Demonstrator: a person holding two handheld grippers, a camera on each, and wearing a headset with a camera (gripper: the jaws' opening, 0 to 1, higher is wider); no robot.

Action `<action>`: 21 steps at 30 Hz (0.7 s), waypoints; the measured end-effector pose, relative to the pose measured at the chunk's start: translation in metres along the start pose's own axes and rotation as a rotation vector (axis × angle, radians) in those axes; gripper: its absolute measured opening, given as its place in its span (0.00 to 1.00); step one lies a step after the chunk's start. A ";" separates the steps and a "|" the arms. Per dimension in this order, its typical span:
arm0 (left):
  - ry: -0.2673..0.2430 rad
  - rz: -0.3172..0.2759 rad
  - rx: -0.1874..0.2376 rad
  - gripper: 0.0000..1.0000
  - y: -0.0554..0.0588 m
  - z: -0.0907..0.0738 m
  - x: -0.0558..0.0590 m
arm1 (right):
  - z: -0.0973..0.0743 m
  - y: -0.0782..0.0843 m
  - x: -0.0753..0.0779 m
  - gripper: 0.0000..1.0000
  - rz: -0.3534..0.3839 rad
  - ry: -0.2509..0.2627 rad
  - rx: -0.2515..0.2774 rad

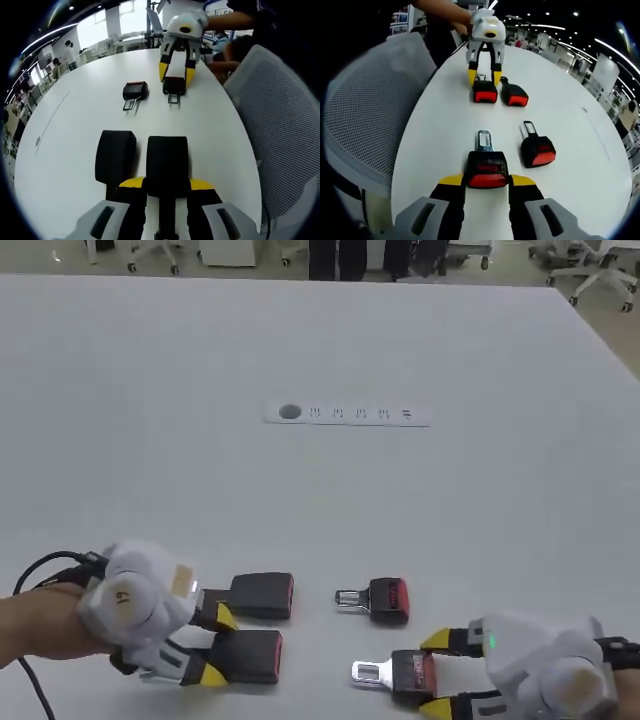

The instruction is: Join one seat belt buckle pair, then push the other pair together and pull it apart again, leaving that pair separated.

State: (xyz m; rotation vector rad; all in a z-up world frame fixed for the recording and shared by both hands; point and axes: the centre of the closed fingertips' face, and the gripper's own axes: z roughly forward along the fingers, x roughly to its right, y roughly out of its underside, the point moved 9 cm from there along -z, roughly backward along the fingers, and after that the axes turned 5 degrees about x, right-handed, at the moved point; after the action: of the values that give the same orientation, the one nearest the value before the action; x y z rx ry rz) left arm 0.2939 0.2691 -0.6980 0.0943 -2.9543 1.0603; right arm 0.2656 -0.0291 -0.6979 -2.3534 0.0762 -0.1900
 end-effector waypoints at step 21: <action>0.010 -0.014 -0.038 0.32 0.001 0.004 0.000 | 0.013 -0.011 0.006 0.30 -0.024 -0.016 -0.004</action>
State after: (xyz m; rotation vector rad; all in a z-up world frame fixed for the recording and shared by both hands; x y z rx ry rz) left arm 0.2940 0.2676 -0.7013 0.1099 -2.9589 0.9993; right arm 0.2736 -0.0131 -0.6983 -2.3607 0.0411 -0.1829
